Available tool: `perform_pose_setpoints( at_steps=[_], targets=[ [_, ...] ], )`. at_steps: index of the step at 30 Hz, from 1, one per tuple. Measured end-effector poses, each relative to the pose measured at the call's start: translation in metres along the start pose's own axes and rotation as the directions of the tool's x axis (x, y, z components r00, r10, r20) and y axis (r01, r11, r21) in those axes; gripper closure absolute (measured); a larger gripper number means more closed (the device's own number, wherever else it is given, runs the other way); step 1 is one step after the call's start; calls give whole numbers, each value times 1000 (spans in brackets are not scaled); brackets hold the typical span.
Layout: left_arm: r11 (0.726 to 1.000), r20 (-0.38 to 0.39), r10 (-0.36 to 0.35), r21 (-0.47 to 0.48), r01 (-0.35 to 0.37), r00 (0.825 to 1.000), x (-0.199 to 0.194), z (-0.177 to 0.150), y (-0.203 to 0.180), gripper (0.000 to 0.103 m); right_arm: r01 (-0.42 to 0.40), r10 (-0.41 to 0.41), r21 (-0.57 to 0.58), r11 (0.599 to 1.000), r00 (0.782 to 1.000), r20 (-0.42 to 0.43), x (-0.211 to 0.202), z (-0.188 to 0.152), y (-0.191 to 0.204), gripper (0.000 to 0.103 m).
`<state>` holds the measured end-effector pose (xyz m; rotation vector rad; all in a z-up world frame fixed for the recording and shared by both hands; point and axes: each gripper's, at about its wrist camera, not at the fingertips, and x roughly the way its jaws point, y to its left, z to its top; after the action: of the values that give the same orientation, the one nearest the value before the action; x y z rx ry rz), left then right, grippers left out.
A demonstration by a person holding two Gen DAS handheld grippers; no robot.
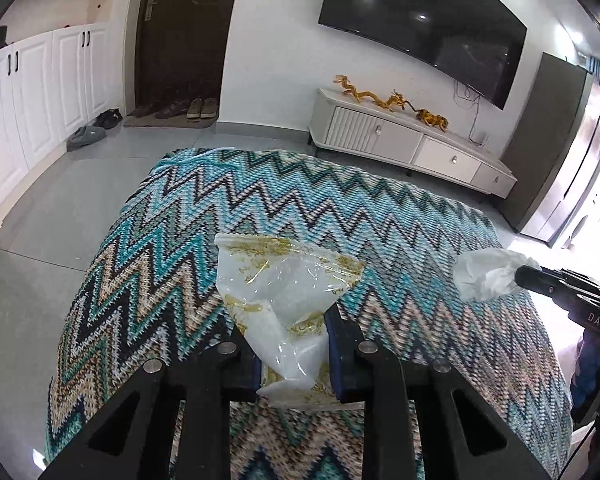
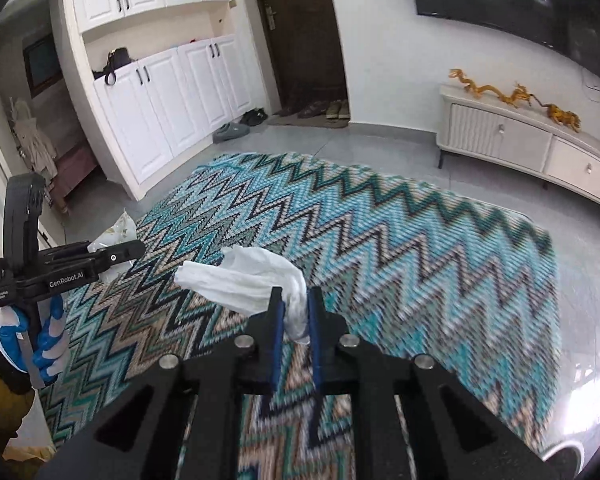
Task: Collect trash
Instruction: 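Carry the snack bag and tissue over the bin and open both tools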
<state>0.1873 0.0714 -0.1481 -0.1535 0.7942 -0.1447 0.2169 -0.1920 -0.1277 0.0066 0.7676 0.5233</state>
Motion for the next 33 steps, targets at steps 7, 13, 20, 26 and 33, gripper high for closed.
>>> perform_pose_setpoints(
  at_steps=[7, 13, 20, 26, 33],
  targets=[
    [991, 3, -74, 110, 74, 997, -40, -19, -60, 80, 99, -107, 111, 989, 992, 67, -91, -45, -34, 93],
    [972, -14, -150, 180, 150, 989, -61, -35, -111, 80, 191, -213, 197, 962, 972, 96, -158, -92, -61, 93],
    [926, -74, -220, 297, 232, 973, -60, -38, -199, 80, 298, -353, 339, 892, 929, 111, -228, -146, -121, 93],
    [852, -167, -262, 423, 309, 951, -40, -39, -310, 80, 401, -479, 466, 789, 876, 58, -265, -199, -194, 93],
    [741, -329, -302, 509, 438, 894, 11, -70, -446, 80, 485, -550, 566, 667, 833, -65, -265, -263, -274, 92]
  ],
)
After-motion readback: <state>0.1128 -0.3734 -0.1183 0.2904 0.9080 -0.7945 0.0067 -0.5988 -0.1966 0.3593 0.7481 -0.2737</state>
